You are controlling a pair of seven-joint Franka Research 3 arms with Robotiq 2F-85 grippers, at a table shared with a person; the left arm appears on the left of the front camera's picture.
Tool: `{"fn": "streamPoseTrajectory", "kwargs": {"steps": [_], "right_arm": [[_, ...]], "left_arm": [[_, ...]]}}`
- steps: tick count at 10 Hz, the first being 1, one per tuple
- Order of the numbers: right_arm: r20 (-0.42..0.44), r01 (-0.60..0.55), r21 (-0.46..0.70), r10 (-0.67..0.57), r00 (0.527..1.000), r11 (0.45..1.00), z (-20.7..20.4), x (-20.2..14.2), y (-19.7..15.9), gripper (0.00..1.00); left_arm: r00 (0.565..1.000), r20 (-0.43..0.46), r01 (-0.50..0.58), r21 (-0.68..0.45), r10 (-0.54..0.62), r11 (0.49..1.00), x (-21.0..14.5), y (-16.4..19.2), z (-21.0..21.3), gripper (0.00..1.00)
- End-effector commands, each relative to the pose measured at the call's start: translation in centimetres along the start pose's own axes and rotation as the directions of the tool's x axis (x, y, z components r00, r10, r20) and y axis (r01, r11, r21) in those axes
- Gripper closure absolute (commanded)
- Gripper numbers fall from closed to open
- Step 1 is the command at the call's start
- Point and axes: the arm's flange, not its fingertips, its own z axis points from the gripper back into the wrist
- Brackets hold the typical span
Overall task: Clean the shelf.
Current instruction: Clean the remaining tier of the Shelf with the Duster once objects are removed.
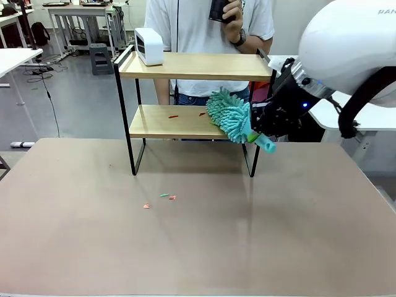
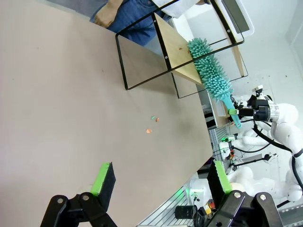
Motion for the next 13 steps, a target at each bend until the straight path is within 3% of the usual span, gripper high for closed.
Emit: {"fn": "streamPoseTrajectory", "kwargs": {"steps": [1,5,7,9,11,13], "right_arm": [[-0.014,-0.005,0.049,0.006,1.000,0.999,-1.5,0.2,1.8,0.88],[-0.094,-0.174,0.164,0.191,0.977,0.971,-3.2,1.2,5.5,0.88],[-0.205,-0.288,0.245,0.340,0.918,0.926,-2.8,1.4,4.9,0.88],[-0.277,-0.409,0.268,0.476,0.835,0.872,-1.0,1.1,2.2,0.88],[-0.274,-0.462,0.439,0.604,0.748,0.771,2.3,-0.3,-2.0,0.88],[-0.227,-0.422,0.567,0.627,0.745,0.707,4.2,-1.2,-5.2,0.88]], "left_arm": [[1.000,0.015,0.019,-0.014,-0.018,1.000,-0.3,-0.1,-0.3,0.00],[1.000,0.015,0.019,-0.014,-0.018,1.000,-0.3,-0.1,-0.3,0.00],[1.000,0.015,0.019,-0.014,-0.018,1.000,-0.3,-0.1,-0.3,0.00],[1.000,0.015,0.019,-0.014,-0.018,1.000,-0.3,-0.1,-0.3,0.00],[1.000,0.015,0.019,-0.014,-0.018,1.000,-0.3,-0.1,-0.3,0.00],[1.000,0.015,0.019,-0.014,-0.018,1.000,-0.3,-0.1,-0.3,0.00]]}}
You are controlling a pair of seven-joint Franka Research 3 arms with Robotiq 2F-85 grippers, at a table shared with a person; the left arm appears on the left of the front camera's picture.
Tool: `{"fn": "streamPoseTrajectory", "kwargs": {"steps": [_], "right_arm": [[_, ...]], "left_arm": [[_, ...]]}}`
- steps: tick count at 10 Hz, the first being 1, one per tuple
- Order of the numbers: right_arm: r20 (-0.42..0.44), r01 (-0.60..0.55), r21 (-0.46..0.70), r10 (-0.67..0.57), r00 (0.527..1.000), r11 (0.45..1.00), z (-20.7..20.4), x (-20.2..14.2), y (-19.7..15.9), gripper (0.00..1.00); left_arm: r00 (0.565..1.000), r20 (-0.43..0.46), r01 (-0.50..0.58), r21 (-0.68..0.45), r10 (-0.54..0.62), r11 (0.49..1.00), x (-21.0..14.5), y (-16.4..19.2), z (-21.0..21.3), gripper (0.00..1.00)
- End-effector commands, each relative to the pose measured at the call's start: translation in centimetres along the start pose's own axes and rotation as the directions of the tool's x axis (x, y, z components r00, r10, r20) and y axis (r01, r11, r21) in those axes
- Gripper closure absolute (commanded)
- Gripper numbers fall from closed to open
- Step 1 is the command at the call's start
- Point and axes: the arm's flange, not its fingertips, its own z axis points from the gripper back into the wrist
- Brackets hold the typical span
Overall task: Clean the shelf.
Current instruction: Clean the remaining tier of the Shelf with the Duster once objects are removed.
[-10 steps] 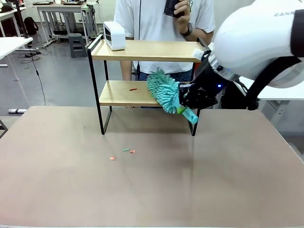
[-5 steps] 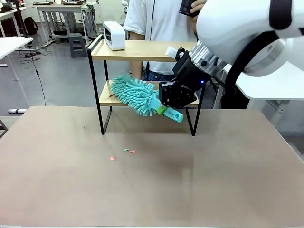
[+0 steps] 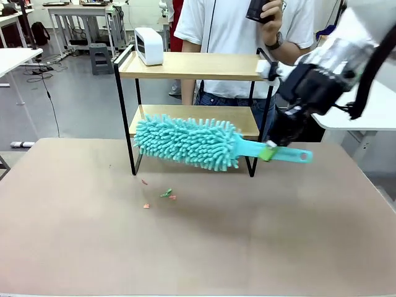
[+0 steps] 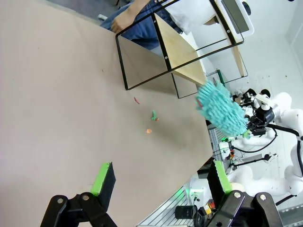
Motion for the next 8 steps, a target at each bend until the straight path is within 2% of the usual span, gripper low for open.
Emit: {"fn": "streamPoseTrajectory", "kwargs": {"steps": [1,3,5,6,7,8], "right_arm": [[0.044,0.004,0.130,-0.009,0.999,0.991,0.8,-2.1,-1.7,0.88],[0.077,-0.008,0.216,-0.009,0.997,0.976,1.4,-3.9,-3.0,0.88],[0.094,-0.016,0.239,-0.007,0.996,0.971,2.6,-6.0,-3.5,0.88],[0.101,0.016,0.223,-0.039,0.994,0.975,3.2,-7.3,-3.8,0.88],[0.101,0.001,0.205,-0.022,0.995,0.979,4.7,-10.2,-4.2,0.88],[0.166,0.067,0.209,-0.102,0.981,0.976,6.8,-14.3,-4.7,0.88]], "left_arm": [[1.000,0.015,0.018,-0.014,-0.018,1.000,-0.3,-0.1,-0.3,0.00],[1.000,0.015,0.018,-0.014,-0.018,1.000,-0.3,-0.1,-0.3,0.00],[1.000,0.015,0.018,-0.014,-0.018,1.000,-0.3,-0.1,-0.3,0.00],[1.000,0.015,0.018,-0.014,-0.018,1.000,-0.3,-0.1,-0.3,0.00],[1.000,0.015,0.018,-0.014,-0.018,1.000,-0.3,-0.1,-0.3,0.00],[1.000,0.015,0.018,-0.014,-0.018,1.000,-0.3,-0.1,-0.3,0.00]]}}
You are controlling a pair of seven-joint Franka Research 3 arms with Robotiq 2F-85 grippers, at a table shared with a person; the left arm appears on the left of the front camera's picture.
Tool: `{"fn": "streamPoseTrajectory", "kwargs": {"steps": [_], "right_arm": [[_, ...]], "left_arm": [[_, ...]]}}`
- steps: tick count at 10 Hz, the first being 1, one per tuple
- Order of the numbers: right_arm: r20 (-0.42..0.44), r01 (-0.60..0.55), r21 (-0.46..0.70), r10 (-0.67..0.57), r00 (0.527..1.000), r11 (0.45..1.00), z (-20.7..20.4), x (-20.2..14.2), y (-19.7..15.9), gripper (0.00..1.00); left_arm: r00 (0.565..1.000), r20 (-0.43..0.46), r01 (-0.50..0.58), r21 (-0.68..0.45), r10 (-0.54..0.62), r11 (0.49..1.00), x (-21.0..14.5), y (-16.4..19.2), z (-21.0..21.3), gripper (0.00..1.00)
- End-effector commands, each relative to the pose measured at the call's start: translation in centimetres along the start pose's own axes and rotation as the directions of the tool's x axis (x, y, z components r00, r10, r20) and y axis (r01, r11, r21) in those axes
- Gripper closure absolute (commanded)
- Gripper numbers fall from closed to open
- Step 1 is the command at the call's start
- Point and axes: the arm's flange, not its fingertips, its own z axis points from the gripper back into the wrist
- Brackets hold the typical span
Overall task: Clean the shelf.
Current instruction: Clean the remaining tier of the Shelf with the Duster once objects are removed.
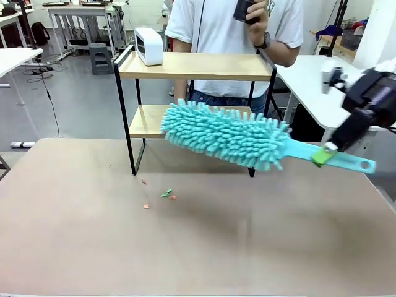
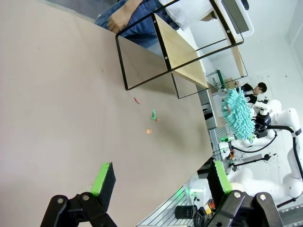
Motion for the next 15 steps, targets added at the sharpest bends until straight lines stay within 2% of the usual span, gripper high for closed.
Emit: {"fn": "streamPoseTrajectory", "kwargs": {"steps": [1,2,3,4,5,6,8,10,11,15], "right_arm": [[0.192,0.184,-0.070,-0.167,0.967,0.980,5.2,-9.0,-0.4,0.88],[0.256,0.233,0.007,-0.227,0.940,0.972,7.2,-14.0,0.0,0.88],[0.411,0.486,0.052,-0.462,0.786,0.873,8.5,-19.7,-0.1,0.88],[0.463,0.625,0.086,-0.586,0.665,0.776,8.5,-22.0,0.2,0.88],[0.455,0.570,0.078,-0.538,0.709,0.818,7.9,-23.0,0.4,0.88],[0.435,0.590,0.092,-0.565,0.701,0.802,7.9,-23.0,-0.5,0.88],[0.453,0.554,0.147,-0.554,0.699,0.820,8.4,-21.6,-1.5,0.88],[0.508,0.512,0.115,-0.493,0.706,0.851,8.2,-18.4,-1.7,0.88],[0.454,0.555,0.131,-0.547,0.703,0.821,8.4,-22.5,-1.4,0.88],[0.454,0.555,0.131,-0.547,0.703,0.821,8.4,-22.5,-1.4,0.88]], "left_arm": [[1.000,0.015,0.018,-0.014,-0.018,1.000,-0.3,-0.1,-0.3,0.00],[1.000,0.015,0.018,-0.014,-0.018,1.000,-0.3,-0.1,-0.3,0.00],[1.000,0.015,0.018,-0.014,-0.018,1.000,-0.3,-0.1,-0.3,0.00],[1.000,0.015,0.018,-0.014,-0.018,1.000,-0.3,-0.1,-0.3,0.00],[1.000,0.015,0.018,-0.014,-0.018,1.000,-0.3,-0.1,-0.3,0.00],[1.000,0.015,0.018,-0.014,-0.018,1.000,-0.3,-0.1,-0.3,0.00],[1.000,0.015,0.018,-0.014,-0.018,1.000,-0.3,-0.1,-0.3,0.00],[1.000,0.015,0.018,-0.014,-0.018,1.000,-0.3,-0.1,-0.3,0.00],[1.000,0.015,0.018,-0.014,-0.018,1.000,-0.3,-0.1,-0.3,0.00],[1.000,0.015,0.018,-0.014,-0.018,1.000,-0.3,-0.1,-0.3,0.00]]}}
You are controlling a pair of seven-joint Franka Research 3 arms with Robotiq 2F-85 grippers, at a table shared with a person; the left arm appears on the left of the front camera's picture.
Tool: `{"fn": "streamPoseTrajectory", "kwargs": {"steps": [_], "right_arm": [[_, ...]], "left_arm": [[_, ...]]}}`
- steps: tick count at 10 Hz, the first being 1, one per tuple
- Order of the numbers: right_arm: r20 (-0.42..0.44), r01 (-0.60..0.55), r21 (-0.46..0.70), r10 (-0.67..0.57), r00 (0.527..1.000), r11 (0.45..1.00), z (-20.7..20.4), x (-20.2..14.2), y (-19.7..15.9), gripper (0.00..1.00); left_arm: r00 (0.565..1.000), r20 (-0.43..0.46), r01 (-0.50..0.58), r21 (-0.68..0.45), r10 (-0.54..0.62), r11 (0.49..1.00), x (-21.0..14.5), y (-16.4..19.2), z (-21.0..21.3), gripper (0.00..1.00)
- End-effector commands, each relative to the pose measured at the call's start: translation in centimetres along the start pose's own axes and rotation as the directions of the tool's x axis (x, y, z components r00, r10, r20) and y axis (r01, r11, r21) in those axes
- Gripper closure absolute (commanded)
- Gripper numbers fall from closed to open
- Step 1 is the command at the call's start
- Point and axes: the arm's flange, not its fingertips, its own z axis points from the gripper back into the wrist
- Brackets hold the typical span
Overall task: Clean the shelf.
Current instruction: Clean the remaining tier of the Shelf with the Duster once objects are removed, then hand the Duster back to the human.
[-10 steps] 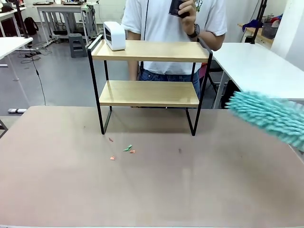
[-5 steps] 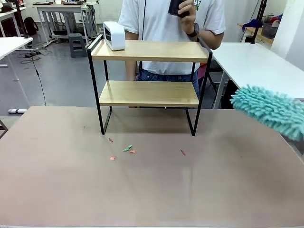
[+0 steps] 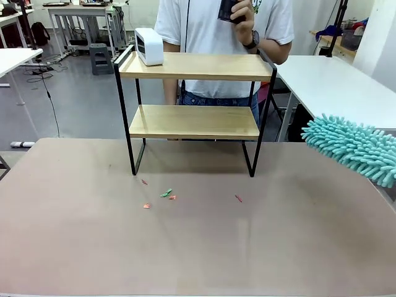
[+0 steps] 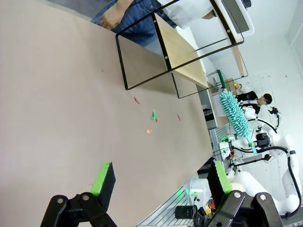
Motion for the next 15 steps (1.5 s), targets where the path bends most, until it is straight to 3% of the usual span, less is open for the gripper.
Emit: {"fn": "streamPoseTrajectory", "kwargs": {"steps": [1,10,11,12,13,14,15], "right_arm": [[0.001,-0.004,0.006,0.004,1.000,1.000,0.2,-0.4,0.1,0.88],[0.001,-0.002,-0.001,0.002,1.000,1.000,0.0,-0.1,0.0,0.88],[-0.026,-0.081,0.091,0.084,0.996,0.993,1.6,-1.2,-0.5,0.88],[0.044,-0.196,0.102,0.192,0.980,0.975,4.0,-0.6,0.8,0.88],[0.029,-0.376,0.135,0.376,0.926,0.917,6.4,0.8,4.5,0.88],[-0.099,-0.517,0.211,0.545,0.833,0.829,6.7,2.3,8.4,0.88],[-0.206,-0.591,0.228,0.631,0.748,0.774,5.2,3.0,12.0,0.88]], "left_arm": [[1.000,0.015,0.018,-0.015,-0.018,1.000,-0.3,-0.1,-0.3,0.00],[1.000,0.015,0.018,-0.015,-0.018,1.000,-0.3,-0.1,-0.3,0.00],[1.000,0.000,0.000,0.000,0.000,1.000,0.0,0.0,0.0,0.00],[0.988,-0.070,0.131,-0.104,-0.139,0.986,0.4,-3.3,-0.2,0.00],[0.930,-0.202,0.254,-0.251,-0.307,0.934,0.8,-7.4,-1.6,0.00],[0.872,-0.280,0.307,-0.327,-0.401,0.894,1.0,-10.8,-4.0,0.00],[0.824,-0.347,0.308,-0.389,-0.448,0.868,0.7,-13.8,-7.0,0.00]]}}
